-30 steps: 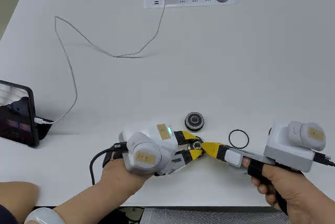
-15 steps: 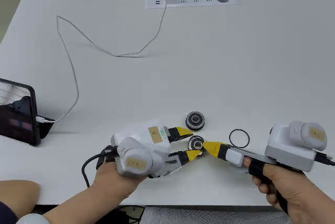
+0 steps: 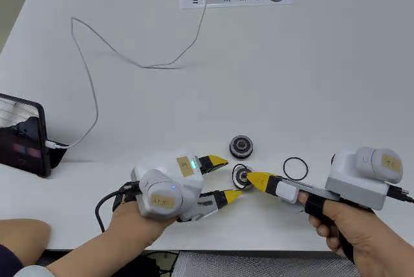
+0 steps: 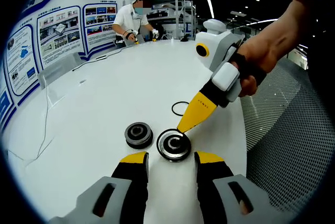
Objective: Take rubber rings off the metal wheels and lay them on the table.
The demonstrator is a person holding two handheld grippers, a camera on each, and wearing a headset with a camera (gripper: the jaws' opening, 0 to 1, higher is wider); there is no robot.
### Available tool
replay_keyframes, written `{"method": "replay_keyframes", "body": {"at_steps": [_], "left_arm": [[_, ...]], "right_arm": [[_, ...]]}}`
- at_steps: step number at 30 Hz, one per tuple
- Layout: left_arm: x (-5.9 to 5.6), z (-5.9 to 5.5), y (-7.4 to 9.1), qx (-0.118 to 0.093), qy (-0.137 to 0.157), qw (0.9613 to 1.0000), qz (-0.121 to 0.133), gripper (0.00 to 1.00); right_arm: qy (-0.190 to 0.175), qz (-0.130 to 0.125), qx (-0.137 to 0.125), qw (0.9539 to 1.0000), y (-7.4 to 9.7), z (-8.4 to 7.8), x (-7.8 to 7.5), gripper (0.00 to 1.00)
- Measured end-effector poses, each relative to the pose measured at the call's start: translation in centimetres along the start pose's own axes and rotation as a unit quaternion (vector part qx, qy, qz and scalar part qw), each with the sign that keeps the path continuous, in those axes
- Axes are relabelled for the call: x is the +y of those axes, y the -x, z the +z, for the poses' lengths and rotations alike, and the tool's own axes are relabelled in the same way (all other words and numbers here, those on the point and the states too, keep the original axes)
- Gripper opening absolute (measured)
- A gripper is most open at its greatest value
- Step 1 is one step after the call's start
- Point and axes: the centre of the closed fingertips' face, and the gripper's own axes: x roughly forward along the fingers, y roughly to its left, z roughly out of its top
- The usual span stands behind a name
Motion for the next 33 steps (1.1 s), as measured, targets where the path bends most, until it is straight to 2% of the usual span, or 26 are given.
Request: {"method": "replay_keyframes", "body": {"at_steps": [7,15,21,33], "left_arm": [[0.0,-0.4,0.0,0.002,0.010,0.9999,0.003,0.44],[0.1,-0.5,0.3,0.000,0.015,0.9999,0.006,0.45],[0.6,-0.7,0.6,-0.004,0.023,0.9997,0.012,0.48],[0.9,-0.7,1.3,-0.016,0.036,0.9990,0.021,0.53]], "right_arm": [[-0.002,0.009,-0.003,1.0000,0.2,0.1,0.7,0.02],[-0.007,0.020,-0.022,0.9996,1.0,1.1,1.7,0.02],[-0.007,0.008,-0.041,0.9991,2.6,2.4,1.2,0.02],[-0.016,-0.026,-0.065,0.9974,4.8,3.3,-0.9,0.02]]}}
